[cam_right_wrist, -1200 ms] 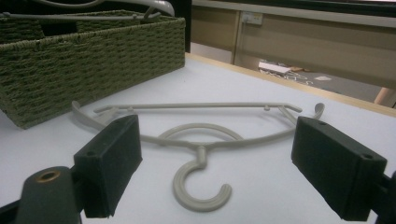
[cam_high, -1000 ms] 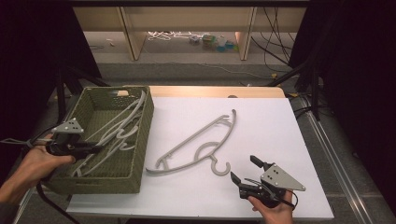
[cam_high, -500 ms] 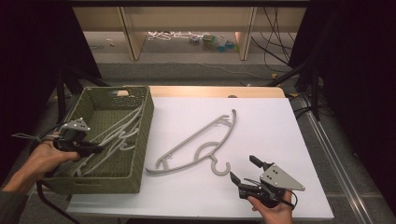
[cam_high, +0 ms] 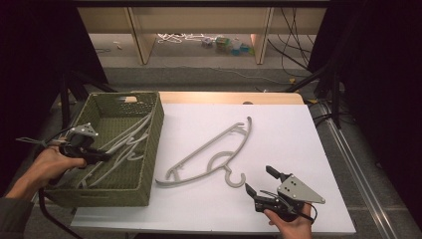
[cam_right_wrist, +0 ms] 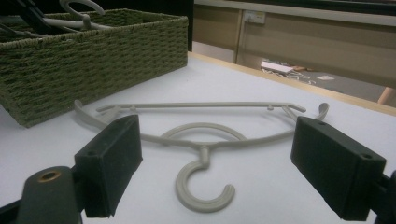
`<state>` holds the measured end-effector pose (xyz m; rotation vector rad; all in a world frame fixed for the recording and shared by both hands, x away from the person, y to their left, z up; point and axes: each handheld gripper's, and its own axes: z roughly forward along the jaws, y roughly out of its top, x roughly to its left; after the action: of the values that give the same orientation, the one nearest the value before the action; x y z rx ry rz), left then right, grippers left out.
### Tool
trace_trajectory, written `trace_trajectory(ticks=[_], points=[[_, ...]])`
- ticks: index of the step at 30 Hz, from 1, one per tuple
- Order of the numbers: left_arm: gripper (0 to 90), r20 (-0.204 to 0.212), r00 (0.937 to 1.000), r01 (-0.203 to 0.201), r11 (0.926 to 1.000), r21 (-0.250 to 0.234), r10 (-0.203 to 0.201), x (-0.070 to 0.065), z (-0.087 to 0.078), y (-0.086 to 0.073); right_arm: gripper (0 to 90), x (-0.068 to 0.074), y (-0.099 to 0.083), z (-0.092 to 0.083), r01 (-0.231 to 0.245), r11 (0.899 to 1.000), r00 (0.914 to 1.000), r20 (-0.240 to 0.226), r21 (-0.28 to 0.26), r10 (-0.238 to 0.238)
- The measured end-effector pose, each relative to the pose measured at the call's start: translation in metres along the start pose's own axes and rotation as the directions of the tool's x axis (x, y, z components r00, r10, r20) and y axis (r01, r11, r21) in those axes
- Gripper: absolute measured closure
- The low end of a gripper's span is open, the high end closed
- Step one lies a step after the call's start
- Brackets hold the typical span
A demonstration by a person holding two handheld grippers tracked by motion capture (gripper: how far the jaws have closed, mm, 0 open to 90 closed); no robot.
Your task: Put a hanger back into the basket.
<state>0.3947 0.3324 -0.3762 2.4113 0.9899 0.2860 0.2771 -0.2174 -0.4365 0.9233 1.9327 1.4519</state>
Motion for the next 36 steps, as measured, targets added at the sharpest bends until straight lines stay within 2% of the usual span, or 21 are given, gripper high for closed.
trace_trajectory(ticks=[1, 2, 4, 5, 8, 10, 12, 14, 15, 17, 18, 19, 22, 24, 26, 29, 30, 31, 33, 34, 36], points=[[81.2, -0.002, 1.0000, 0.001, 1.0000, -0.008, -0.001, -0.001, 0.002, -0.001, 17.3, 0.000, 0.000, 0.000, 0.000, 1.000, 1.0000, -0.001, 0.001, 0.000], [81.2, 0.005, 1.0000, 0.000, 0.9998, 0.018, 0.000, -0.001, 0.003, -0.001, 17.3, 0.000, 0.000, 0.000, 0.000, 1.000, 1.0000, -0.002, 0.001, 0.000], [81.2, 0.001, 0.9998, 0.021, 0.9998, 0.002, -0.021, -0.004, 0.006, -0.002, 17.3, 0.000, 0.000, 0.000, 0.001, 1.000, 1.0000, -0.002, 0.001, -0.001], [81.1, 0.012, 0.9999, -0.005, 0.9993, 0.036, 0.004, -0.002, 0.006, -0.002, 17.3, 0.000, 0.000, 0.000, 0.001, 1.000, 1.0000, -0.003, 0.002, -0.001], [80.9, 0.007, 0.9990, 0.044, 0.9987, 0.026, -0.044, -0.003, 0.012, -0.004, 17.3, 0.000, 0.000, 0.000, 0.000, 1.000, 1.0000, -0.002, 0.001, 0.000], [80.9, 0.019, 0.9998, 0.007, 0.9982, 0.059, -0.008, 0.000, 0.014, -0.006, 17.3, 0.000, 0.000, 0.000, 0.001, 1.000, 1.0000, -0.002, 0.001, -0.001], [80.7, 0.020, 0.9993, 0.030, 0.9980, 0.055, -0.031, -0.002, 0.020, -0.008, 17.3, 0.000, 0.000, 0.000, 0.001, 1.000, 1.0000, -0.001, 0.001, -0.001], [80.1, 0.017, 0.9998, 0.007, 0.9959, 0.090, -0.009, -0.002, 0.023, -0.009, 17.3, 0.000, 0.000, 0.000, 0.001, 1.000, 1.0000, -0.002, 0.001, -0.001], [80.1, 0.011, 0.9993, 0.036, 0.9961, 0.081, -0.037, -0.004, 0.026, -0.010, 17.3, 0.000, 0.000, 0.000, 0.001, 1.000, 1.0000, -0.002, 0.001, -0.001], [76.0, 0.025, 0.9994, 0.020, 0.9950, 0.098, -0.023, -0.002, 0.026, -0.010, 17.3, 0.000, 0.000, 0.000, 0.001, 1.000, 1.0000, -0.002, 0.002, -0.001], [74.8, 0.014, 0.9988, 0.045, 0.9960, 0.077, -0.047, -0.004, 0.026, -0.010, 17.3, 0.000, 0.000, 0.000, 0.000, 1.000, 1.0000, -0.001, 0.002, 0.000], [73.6, 0.015, 0.9993, 0.033, 0.9963, 0.079, -0.035, -0.002, 0.024, -0.010, 17.3, 0.000, 0.000, 0.000, 0.001, 1.000, 1.0000, -0.001, 0.001, -0.001], [66.5, 0.010, 0.9975, 0.069, 0.9962, 0.052, -0.070, -0.002, 0.020, -0.011, 17.3, 0.000, 0.000, 0.000, 0.001, 1.000, 1.0000, -0.002, 0.002, -0.001], [62.9, 0.005, 0.9980, 0.063, 0.9970, 0.045, -0.064, -0.002, 0.016, -0.011, 17.3, 0.000, 0.000, 0.000, 0.000, 1.000, 1.0000, -0.001, 0.001, 0.000], [58.8, 0.007, 0.9957, 0.092, 0.9957, 0.005, -0.092, -0.005, 0.014, -0.011, 17.3, 0.000, 0.000, 0.000, 0.000, 1.000, 1.0000, -0.001, 0.001, 0.000], [52.3, 0.003, 0.9954, 0.095, 0.9949, -0.033, -0.095, -0.009, 0.007, -0.009, 17.3, 0.000, 0.000, 0.000, 0.001, 1.000, 1.0000, -0.001, 0.002, -0.001], [48.6, -0.011, 0.9947, 0.101, 0.9935, -0.052, -0.102, -0.010, 0.005, -0.008, 17.3, 0.000, 0.000, 0.000, 0.001, 1.000, 1.0000, 0.000, 0.002, -0.001], [46.4, -0.022, 0.9916, 0.124, 0.9875, -0.096, -0.127, -0.013, 0.004, -0.008, 17.3, 0.000, 0.000, 0.000, 0.001, 1.000, 1.0000, -0.001, 0.002, -0.001], [43.9, -0.045, 0.9881, 0.138, 0.9769, -0.163, -0.147, -0.017, 0.000, -0.007, 17.3, 0.000, 0.000, 0.000, 0.001, 1.000, 1.0000, 0.000, -0.001, -0.001], [42.3, -0.063, 0.9871, 0.134, 0.9740, -0.183, -0.147, -0.018, -0.003, -0.006, 17.3, 0.000, 0.000, 0.000, 0.000, 1.000, 1.0000, 0.000, -0.001, 0.000], [39.0, -0.093, 0.9889, 0.096, 0.9763, -0.194, -0.116, -0.021, -0.012, -0.005, 17.2, 0.000, 0.000, 0.000, -0.001, 1.000, 1.0000, 0.001, -0.001, 0.001]])
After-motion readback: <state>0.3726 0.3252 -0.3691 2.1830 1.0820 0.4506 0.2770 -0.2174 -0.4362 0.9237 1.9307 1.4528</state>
